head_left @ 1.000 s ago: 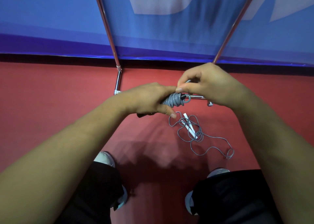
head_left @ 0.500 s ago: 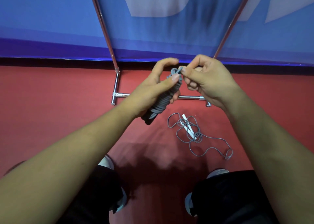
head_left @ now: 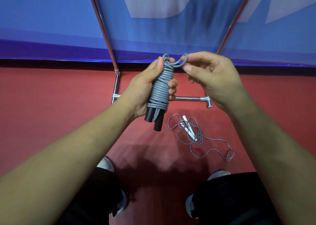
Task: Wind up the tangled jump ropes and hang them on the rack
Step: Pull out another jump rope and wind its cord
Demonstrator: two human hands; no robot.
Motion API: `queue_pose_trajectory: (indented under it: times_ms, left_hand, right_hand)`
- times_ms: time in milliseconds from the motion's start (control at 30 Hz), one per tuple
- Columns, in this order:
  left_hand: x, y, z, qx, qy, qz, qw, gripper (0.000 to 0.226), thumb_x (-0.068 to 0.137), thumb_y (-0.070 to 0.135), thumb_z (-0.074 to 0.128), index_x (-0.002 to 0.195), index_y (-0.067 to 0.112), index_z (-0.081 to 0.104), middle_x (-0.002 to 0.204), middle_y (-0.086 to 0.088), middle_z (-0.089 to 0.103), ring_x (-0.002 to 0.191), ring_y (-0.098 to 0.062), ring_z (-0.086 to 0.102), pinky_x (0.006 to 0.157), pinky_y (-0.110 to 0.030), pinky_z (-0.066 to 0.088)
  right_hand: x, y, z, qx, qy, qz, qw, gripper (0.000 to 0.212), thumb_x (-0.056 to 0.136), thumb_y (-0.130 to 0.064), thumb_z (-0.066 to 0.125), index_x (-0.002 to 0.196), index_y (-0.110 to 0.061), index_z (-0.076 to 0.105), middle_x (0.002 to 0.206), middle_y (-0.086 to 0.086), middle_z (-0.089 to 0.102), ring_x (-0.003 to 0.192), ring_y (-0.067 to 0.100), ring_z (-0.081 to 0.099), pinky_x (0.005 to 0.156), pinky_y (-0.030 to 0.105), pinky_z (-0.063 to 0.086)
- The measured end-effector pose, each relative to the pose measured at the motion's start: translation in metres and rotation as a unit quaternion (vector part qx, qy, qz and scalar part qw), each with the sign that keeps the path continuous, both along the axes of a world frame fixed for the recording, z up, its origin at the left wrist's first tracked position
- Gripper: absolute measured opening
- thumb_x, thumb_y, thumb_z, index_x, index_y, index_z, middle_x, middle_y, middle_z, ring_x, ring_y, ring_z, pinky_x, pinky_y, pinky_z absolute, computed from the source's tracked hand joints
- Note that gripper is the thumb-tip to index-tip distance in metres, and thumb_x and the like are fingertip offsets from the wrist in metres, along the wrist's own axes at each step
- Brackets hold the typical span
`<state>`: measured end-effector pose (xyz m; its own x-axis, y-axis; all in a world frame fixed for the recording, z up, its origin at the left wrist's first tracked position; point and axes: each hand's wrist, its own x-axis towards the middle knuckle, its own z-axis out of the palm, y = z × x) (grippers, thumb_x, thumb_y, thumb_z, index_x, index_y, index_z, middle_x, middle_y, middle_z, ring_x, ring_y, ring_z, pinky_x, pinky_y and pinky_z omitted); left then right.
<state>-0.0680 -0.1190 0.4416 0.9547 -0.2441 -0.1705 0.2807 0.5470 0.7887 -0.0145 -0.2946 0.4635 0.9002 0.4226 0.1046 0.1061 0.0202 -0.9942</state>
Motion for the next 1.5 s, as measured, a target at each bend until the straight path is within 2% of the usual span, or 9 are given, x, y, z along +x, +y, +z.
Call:
queue_pose_trajectory:
  times_ms: [167,267,500,633,767,933,1100,1233,1500]
  left_hand:
    - [-0.003,-0.008,-0.002,0.010,0.009,-0.024,1.000,0.032,0.105,0.041,0.037,0.127,0.019,0.046,0.072,-0.009,0.051,0.061,-0.021,0.049,0.062,-0.033,0.043]
    - [-0.004,-0.008,-0.001,0.007,0.012,-0.025,1.000,0.033,0.105,0.042,0.037,0.127,0.019,0.044,0.071,-0.008,0.051,0.060,-0.021,0.050,0.062,-0.032,0.044]
    - [-0.002,-0.005,0.002,-0.016,0.023,-0.029,0.999,0.035,0.103,0.045,0.038,0.128,0.022,0.038,0.067,-0.005,0.051,0.058,-0.020,0.049,0.060,-0.030,0.043]
    - [-0.002,-0.004,0.003,-0.025,0.040,-0.044,0.998,0.039,0.096,0.045,0.045,0.125,0.019,0.039,0.067,-0.007,0.049,0.058,-0.021,0.048,0.060,-0.032,0.042]
    - [-0.002,-0.004,0.002,-0.019,0.044,-0.047,0.998,0.039,0.098,0.044,0.044,0.124,0.016,0.037,0.069,-0.008,0.050,0.058,-0.021,0.048,0.061,-0.032,0.044]
    - [-0.003,-0.007,0.002,-0.001,0.044,-0.036,0.998,0.031,0.102,0.041,0.041,0.122,0.017,0.042,0.070,-0.010,0.049,0.060,-0.022,0.046,0.061,-0.033,0.043]
    - [-0.003,-0.007,0.003,0.007,0.060,-0.031,0.998,0.027,0.103,0.042,0.040,0.115,0.019,0.049,0.068,-0.010,0.050,0.059,-0.022,0.047,0.061,-0.032,0.044]
    - [-0.002,-0.006,0.002,0.053,0.071,-0.037,0.995,0.039,0.104,0.050,0.032,0.113,0.017,0.050,0.068,-0.011,0.051,0.058,-0.023,0.047,0.063,-0.035,0.042]
    - [-0.001,-0.006,-0.003,0.158,0.051,-0.031,0.986,0.017,0.106,0.037,0.039,0.097,0.022,0.039,0.064,-0.013,0.050,0.059,-0.024,0.046,0.062,-0.036,0.035]
  right_hand:
    - [-0.003,0.015,-0.002,-0.004,-0.039,-0.079,0.996,0.013,0.088,0.000,0.068,0.100,0.005,0.067,0.090,0.012,0.071,0.067,0.010,0.062,0.062,0.025,0.050]
    - [-0.004,0.018,-0.002,0.033,-0.011,-0.094,0.995,0.007,0.089,0.001,0.067,0.089,-0.006,0.065,0.096,0.024,0.071,0.071,0.017,0.063,0.067,0.026,0.053]
    - [-0.002,0.016,0.001,0.083,0.027,-0.068,0.994,0.025,0.086,0.007,0.067,0.105,-0.008,0.061,0.098,0.012,0.076,0.072,0.018,0.064,0.074,0.028,0.053]
    - [-0.002,0.015,0.001,0.037,-0.006,-0.054,0.998,0.023,0.086,0.005,0.068,0.105,-0.007,0.071,0.095,0.008,0.076,0.069,0.016,0.061,0.074,0.027,0.053]
    - [-0.004,0.014,0.002,-0.028,-0.054,-0.044,0.997,0.025,0.089,0.001,0.066,0.112,-0.009,0.070,0.074,-0.002,0.069,0.063,0.009,0.060,0.070,0.020,0.051]
    - [-0.003,0.012,0.004,-0.085,-0.122,-0.027,0.989,0.026,0.093,0.005,0.058,0.116,0.000,0.068,0.091,0.008,0.062,0.066,0.005,0.060,0.071,0.017,0.049]
    - [0.000,0.010,0.007,-0.101,-0.104,-0.037,0.989,0.021,0.087,0.003,0.067,0.103,-0.008,0.072,0.077,-0.004,0.069,0.064,0.005,0.060,0.069,0.018,0.050]
    - [0.004,0.006,0.015,-0.173,-0.111,-0.010,0.979,0.013,0.085,0.000,0.072,0.092,-0.011,0.075,0.072,0.002,0.070,0.063,0.008,0.061,0.067,0.020,0.051]
    - [0.005,0.002,0.018,-0.249,-0.101,0.000,0.963,0.004,0.084,-0.004,0.074,0.086,-0.007,0.076,0.064,0.003,0.067,0.054,0.003,0.058,0.060,0.017,0.049]
